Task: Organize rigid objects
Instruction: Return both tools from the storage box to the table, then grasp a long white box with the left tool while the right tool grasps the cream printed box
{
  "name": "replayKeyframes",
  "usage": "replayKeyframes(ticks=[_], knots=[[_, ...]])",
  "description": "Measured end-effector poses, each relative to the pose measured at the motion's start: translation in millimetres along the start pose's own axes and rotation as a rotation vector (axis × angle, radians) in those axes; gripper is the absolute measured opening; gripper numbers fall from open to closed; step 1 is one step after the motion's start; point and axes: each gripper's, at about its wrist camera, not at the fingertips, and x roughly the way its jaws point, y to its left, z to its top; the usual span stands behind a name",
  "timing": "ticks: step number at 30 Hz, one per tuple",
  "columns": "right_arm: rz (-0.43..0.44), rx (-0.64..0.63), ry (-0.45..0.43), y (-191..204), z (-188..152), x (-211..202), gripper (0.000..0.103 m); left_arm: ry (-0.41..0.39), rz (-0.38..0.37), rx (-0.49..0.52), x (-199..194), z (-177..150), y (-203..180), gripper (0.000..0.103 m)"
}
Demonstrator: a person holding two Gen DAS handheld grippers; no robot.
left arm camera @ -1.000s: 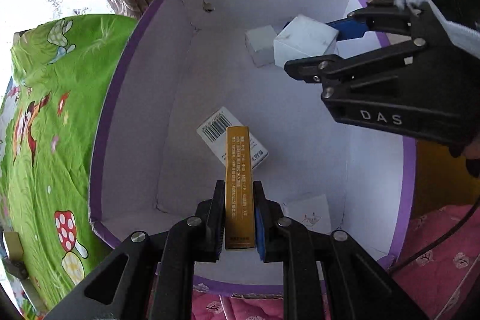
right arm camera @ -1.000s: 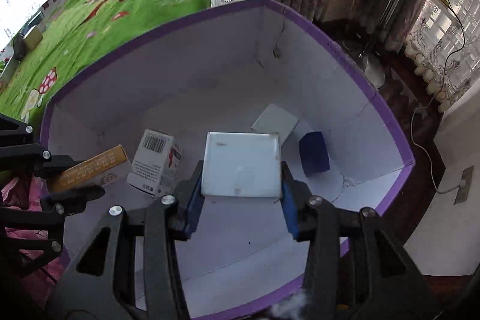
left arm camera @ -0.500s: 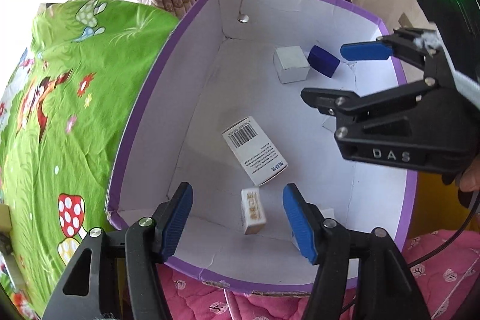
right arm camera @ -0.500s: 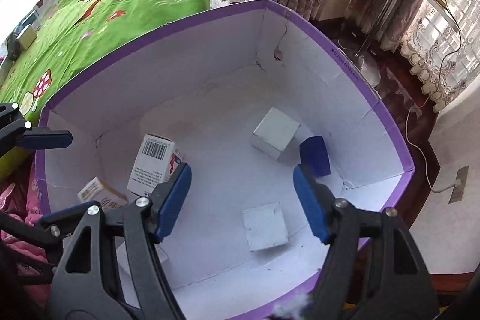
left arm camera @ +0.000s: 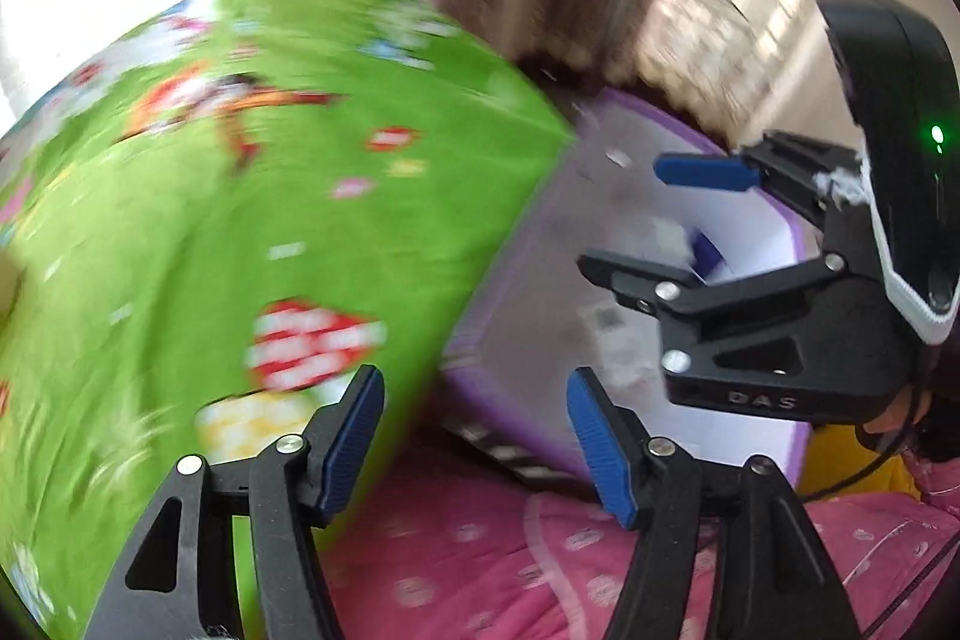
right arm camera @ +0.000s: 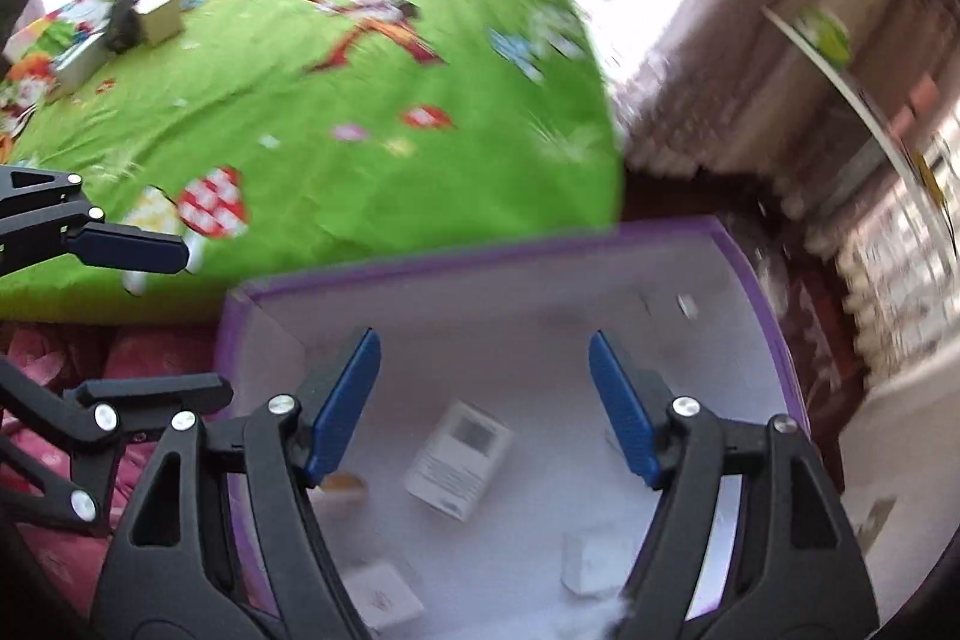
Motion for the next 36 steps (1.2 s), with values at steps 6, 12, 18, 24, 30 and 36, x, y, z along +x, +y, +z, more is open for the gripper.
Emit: replayKeyframes(ticks=[6, 12, 18, 24, 30, 36], knots=[[0.151, -0.175, -0.065, 86.4, 49.4, 17.5, 0.078, -0.128, 0.193, -0.284, -42.0, -50.2, 110.7, 0.067], [0.251, -0.338, -0.069, 175.2, 79.5, 46.9, 0.078, -0.148, 0.46, -0.559, -69.6, -102.6, 233.8, 0.067], [0.318, -0.377, -0.051, 222.5, 102.5, 61.8, 0.078, -0.178, 0.589, -0.623, -88.9, -109.2, 323.7, 0.067], [0.344, -0.36, -0.002, 236.6, 122.9, 81.7, 0.078, -0.151, 0.677, -0.552, -74.2, -82.5, 379.2, 0.068], [0.35, -0.396, -0.022, 253.6, 152.6, 103.1, 0.079, -0.176, 0.584, -0.513, -56.0, -70.9, 378.7, 0.039], [0.405, -0.435, -0.066, 274.4, 207.3, 137.9, 0.082, -0.152, 0.6, -0.538, -64.0, -95.0, 341.1, 0.038]])
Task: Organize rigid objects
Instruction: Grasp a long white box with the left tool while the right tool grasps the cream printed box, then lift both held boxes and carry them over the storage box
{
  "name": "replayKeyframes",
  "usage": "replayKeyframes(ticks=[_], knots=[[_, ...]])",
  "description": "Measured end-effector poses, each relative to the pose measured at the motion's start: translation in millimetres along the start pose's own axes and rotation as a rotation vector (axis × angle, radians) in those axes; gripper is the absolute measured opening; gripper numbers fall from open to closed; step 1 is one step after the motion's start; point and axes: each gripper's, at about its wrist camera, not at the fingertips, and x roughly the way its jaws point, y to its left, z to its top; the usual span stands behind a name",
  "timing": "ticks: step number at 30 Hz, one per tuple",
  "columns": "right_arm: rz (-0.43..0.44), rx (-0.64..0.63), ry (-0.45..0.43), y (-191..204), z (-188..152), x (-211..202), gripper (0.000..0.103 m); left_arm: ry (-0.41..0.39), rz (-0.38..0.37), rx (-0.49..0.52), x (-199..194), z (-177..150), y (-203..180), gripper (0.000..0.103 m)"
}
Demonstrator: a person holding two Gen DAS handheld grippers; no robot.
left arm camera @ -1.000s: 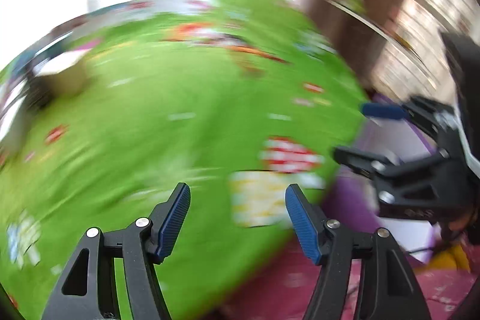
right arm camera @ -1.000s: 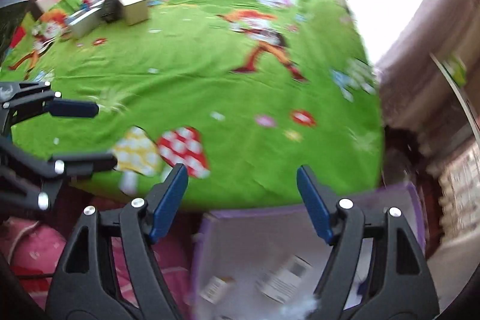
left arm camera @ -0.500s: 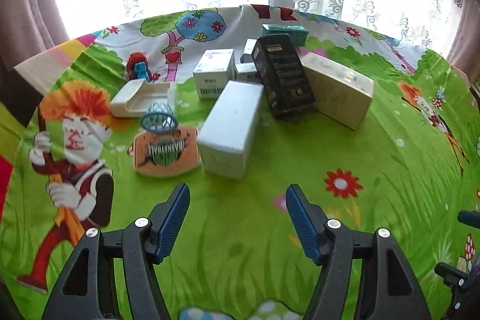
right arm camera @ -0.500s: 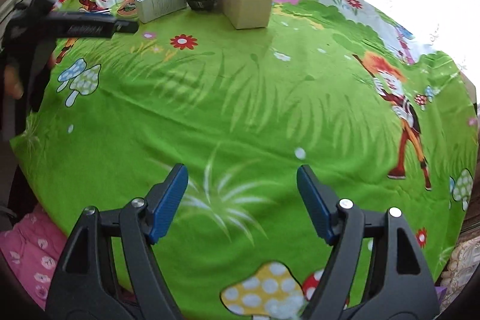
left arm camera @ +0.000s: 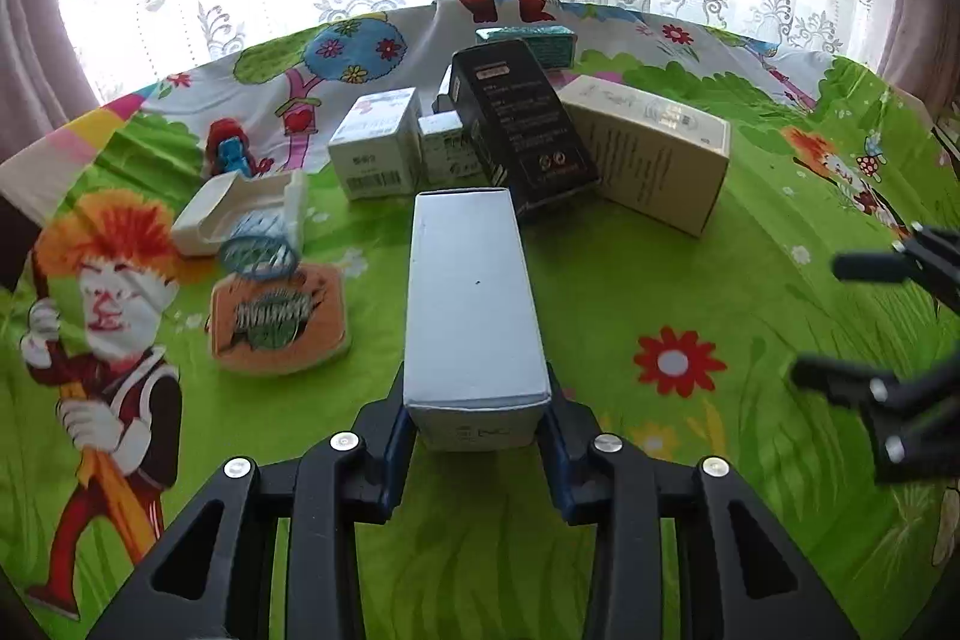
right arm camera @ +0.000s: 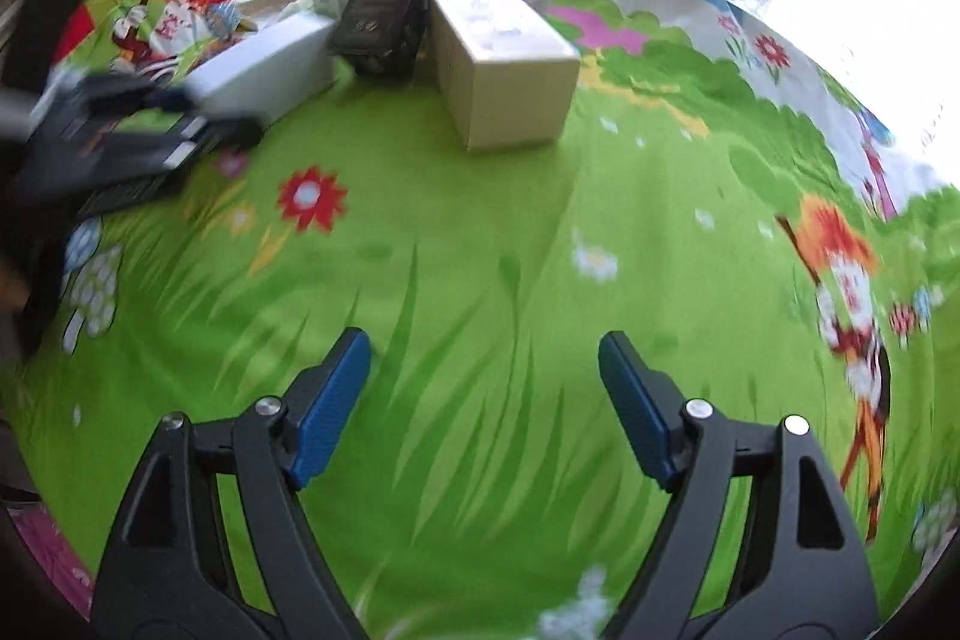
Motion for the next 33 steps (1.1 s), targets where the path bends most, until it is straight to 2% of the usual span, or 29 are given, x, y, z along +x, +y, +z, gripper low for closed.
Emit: replayKeyframes(ticks=[5, 9, 11, 14, 15, 16, 17, 20, 21, 22, 23, 26, 33], knots=[[0.076, 0.029, -0.019, -23.1, 51.2, 41.8, 0.085, -0.005, -0.02, -0.069, -16.5, -25.6, 14.8, 0.039], [0.078, 0.035, -0.018, -31.7, 87.3, 67.7, 0.088, -0.008, -0.015, -0.073, -15.8, -24.8, 20.4, 0.041], [0.076, 0.038, -0.009, -33.0, 100.3, 76.7, 0.088, -0.003, -0.009, -0.081, -12.6, -19.2, 23.8, 0.044], [0.08, 0.052, -0.017, -32.7, 105.2, 81.0, 0.088, 0.0, -0.011, -0.072, -3.8, -8.3, 27.0, 0.056], [0.088, 0.045, -0.025, -31.2, 103.5, 80.0, 0.086, 0.008, -0.009, -0.064, 1.4, -3.9, 26.9, 0.06], [0.092, 0.034, -0.042, -29.8, 100.2, 76.2, 0.079, 0.012, -0.011, -0.058, 6.0, 0.3, 26.8, 0.064], [0.089, 0.017, -0.064, -26.2, 95.4, 69.4, 0.055, 0.014, -0.019, -0.057, 9.9, 4.4, 26.9, 0.066], [0.052, 0.021, -0.053, -16.7, 75.1, 52.4, 0.055, 0.005, -0.027, -0.059, 17.1, 10.5, 27.1, 0.069], [0.041, 0.033, -0.048, -13.0, 64.4, 45.5, 0.055, 0.004, -0.021, -0.064, 16.8, 10.6, 26.7, 0.063], [0.041, 0.051, -0.048, -11.4, 54.5, 38.9, 0.055, -0.004, -0.017, -0.074, 14.1, 9.3, 26.8, 0.041], [0.043, 0.069, -0.05, -7.7, 42.6, 30.4, 0.055, -0.003, -0.008, -0.092, 11.0, 7.6, 26.9, 0.037], [0.033, 0.082, -0.06, 7.6, 7.5, 5.1, 0.055, 0.001, -0.023, -0.167, -2.2, -6.3, 27.8, 0.037], [0.044, -0.006, -0.093, 55.8, -53.9, -40.3, 0.055, -0.003, 0.056, -0.214, -46.9, -64.0, 11.7, 0.037]])
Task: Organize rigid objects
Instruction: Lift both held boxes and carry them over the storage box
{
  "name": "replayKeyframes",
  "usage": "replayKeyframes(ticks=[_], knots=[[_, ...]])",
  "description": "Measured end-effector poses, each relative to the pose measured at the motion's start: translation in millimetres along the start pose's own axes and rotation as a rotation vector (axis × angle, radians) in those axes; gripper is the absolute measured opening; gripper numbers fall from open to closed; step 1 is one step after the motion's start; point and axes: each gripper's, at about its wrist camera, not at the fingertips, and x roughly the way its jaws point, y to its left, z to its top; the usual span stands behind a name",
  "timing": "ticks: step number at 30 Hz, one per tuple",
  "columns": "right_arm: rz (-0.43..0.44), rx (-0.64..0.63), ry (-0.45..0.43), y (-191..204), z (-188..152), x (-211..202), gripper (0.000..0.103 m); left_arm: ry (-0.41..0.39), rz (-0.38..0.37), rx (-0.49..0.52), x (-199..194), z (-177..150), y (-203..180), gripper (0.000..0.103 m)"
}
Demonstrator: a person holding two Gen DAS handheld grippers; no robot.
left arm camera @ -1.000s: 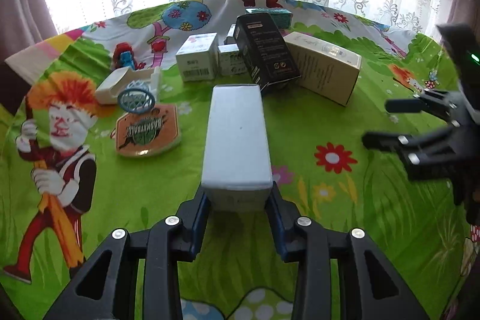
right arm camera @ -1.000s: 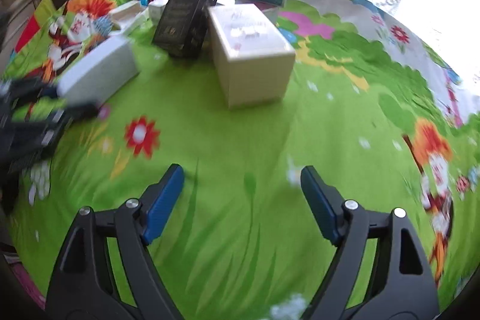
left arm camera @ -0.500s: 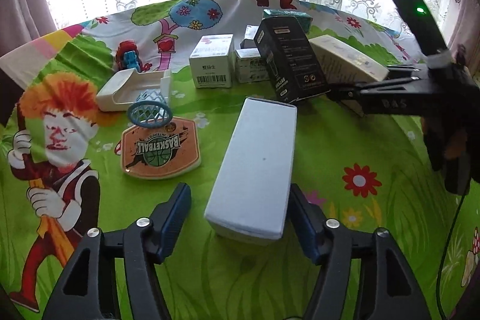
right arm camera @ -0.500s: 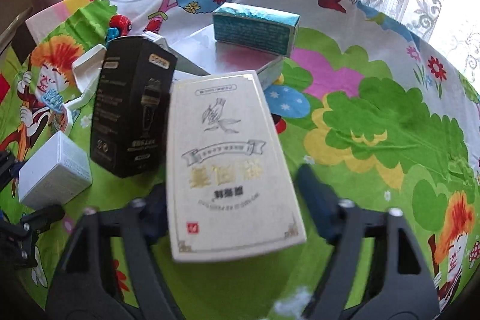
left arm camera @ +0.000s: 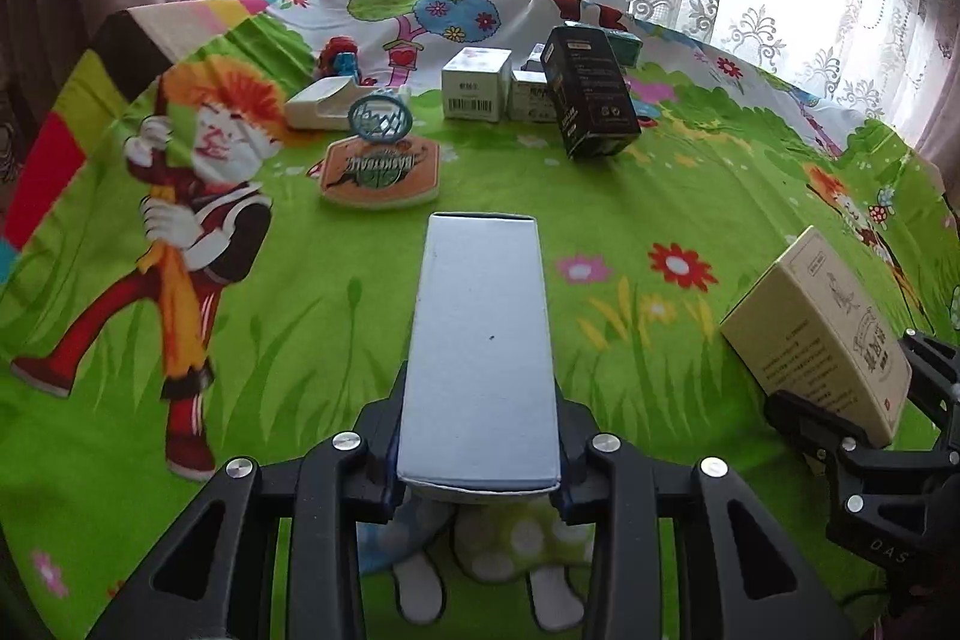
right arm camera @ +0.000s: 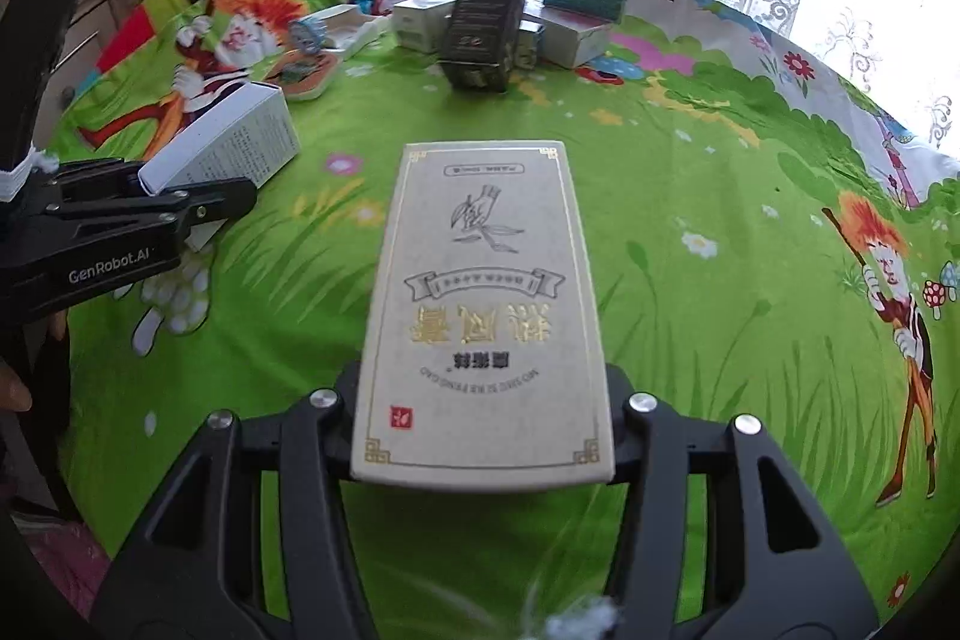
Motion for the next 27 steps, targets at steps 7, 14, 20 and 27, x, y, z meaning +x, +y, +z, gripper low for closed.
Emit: replayKeyframes(ticks=[7, 14, 20, 27], knots=[[0.061, -0.036, -0.043, 34.6, -12.6, -17.4, 0.055, -0.029, 0.061, -0.055, -32.0, -33.4, 11.3, 0.037], [0.064, -0.041, -0.287, 55.5, -7.9, -70.1, 0.055, -0.216, 0.141, -0.099, -85.5, -35.4, 24.8, 0.037], [-0.068, -0.102, -0.563, 72.6, -6.4, -127.0, 0.055, -0.47, 0.206, -0.102, -146.7, -31.5, 25.3, 0.037], [-0.228, -0.138, -0.724, 84.4, -9.7, -163.6, 0.055, -0.723, 0.246, -0.08, -198.1, -29.8, 9.3, 0.037]])
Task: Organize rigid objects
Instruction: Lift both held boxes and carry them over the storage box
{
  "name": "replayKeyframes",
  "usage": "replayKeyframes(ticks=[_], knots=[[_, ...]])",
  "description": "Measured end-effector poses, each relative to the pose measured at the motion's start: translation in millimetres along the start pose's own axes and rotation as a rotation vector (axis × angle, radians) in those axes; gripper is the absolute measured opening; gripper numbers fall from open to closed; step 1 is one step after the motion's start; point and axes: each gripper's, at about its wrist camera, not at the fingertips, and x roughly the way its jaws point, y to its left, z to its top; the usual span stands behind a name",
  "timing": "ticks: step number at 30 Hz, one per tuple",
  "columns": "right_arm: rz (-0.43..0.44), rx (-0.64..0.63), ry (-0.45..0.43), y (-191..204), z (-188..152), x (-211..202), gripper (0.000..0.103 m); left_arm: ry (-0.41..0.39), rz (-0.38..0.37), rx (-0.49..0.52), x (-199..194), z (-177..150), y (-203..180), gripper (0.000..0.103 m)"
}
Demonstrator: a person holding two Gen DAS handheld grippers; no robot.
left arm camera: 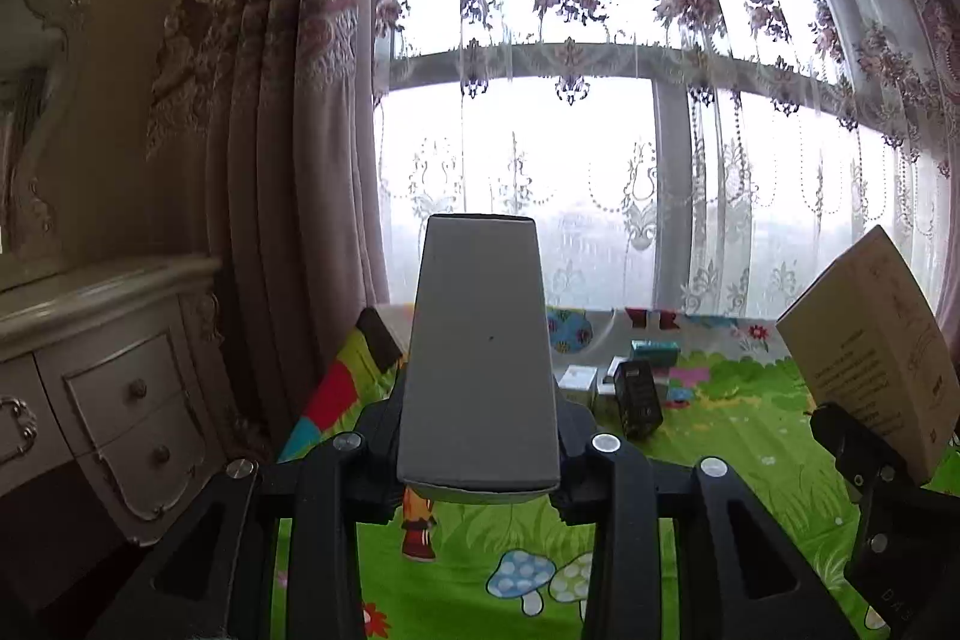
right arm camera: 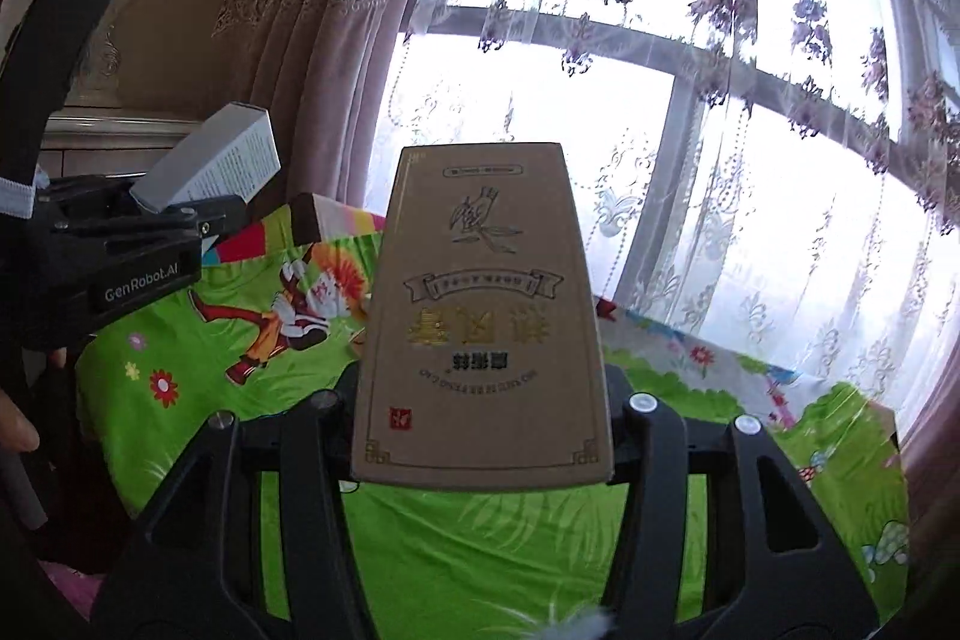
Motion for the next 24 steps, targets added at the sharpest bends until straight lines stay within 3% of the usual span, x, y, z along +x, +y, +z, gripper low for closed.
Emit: replayKeyframes(ticks=[4, 10, 24], knots=[[-0.073, -0.006, -0.077, -6.4, 8.0, -16.7, 0.055, -0.08, -0.014, -0.002, -11.3, 15.1, -8.8, 0.037], [-0.182, 0.009, -0.155, -28.9, 17.9, -42.4, 0.055, -0.124, -0.087, 0.037, -20.7, 28.7, -36.0, 0.037], [-0.393, 0.082, -0.137, -101.7, 2.8, -90.5, 0.055, -0.172, -0.332, 0.145, -59.6, 32.2, -127.2, 0.037]])
